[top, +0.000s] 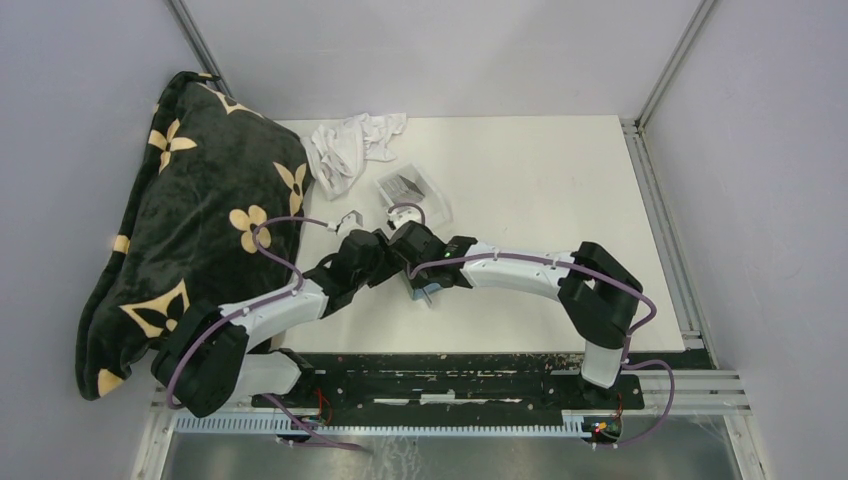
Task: Put the credit cards into the card holder
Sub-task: Open the card holder at the center of the board, then insert the credit card into the card holder.
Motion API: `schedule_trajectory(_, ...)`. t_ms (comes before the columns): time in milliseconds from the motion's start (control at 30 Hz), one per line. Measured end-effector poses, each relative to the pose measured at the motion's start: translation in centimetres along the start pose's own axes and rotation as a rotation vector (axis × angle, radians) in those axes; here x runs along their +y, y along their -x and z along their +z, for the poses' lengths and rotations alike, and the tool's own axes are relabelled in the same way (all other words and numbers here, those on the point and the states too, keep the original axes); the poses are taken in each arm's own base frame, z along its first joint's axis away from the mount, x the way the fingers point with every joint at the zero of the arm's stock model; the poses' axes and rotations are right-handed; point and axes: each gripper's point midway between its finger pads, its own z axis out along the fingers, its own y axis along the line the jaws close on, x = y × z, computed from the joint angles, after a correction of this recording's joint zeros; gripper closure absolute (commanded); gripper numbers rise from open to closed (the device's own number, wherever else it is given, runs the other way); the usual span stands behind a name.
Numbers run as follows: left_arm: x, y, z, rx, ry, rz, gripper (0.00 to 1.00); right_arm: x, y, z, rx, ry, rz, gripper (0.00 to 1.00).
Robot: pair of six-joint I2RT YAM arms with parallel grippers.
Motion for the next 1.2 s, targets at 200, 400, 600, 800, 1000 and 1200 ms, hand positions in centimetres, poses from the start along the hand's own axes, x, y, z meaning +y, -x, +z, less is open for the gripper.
schedule_trajectory(200, 0.4, 0.0, -1.1, -0.006, -0.008, -0.002, 0.4, 1.2, -0.4, -0.2, 0.008, 0.036, -0.013, 0.99)
schedule_trajectory(400, 0.7, -0.1, -1.8, 0.002, 0.004, 0.001, 0.42, 1.6, -0.4, -0.2, 0.009, 0.054, -0.014, 0.99)
schedule_trajectory(600, 1.6, -0.5, -2.4, 0.023, 0.036, 0.008, 0.45, 2.1, -0.5, -0.2, 0.008, 0.069, -0.018, 0.99)
schedule_trajectory(800, 3.1, -1.3, -3.1, 0.048, 0.077, 0.016, 0.48, 2.2, -0.4, 0.0, 0.01, 0.069, -0.021, 0.99)
schedule_trajectory(1000, 4.7, -1.9, -3.7, 0.064, 0.125, 0.024, 0.5, 2.2, -0.8, 0.5, 0.025, 0.071, -0.02, 0.99)
schedule_trajectory(1200, 5.7, -2.1, -3.9, 0.068, 0.162, 0.027, 0.5, 1.8, -0.4, 0.8, 0.026, 0.08, 0.022, 0.99)
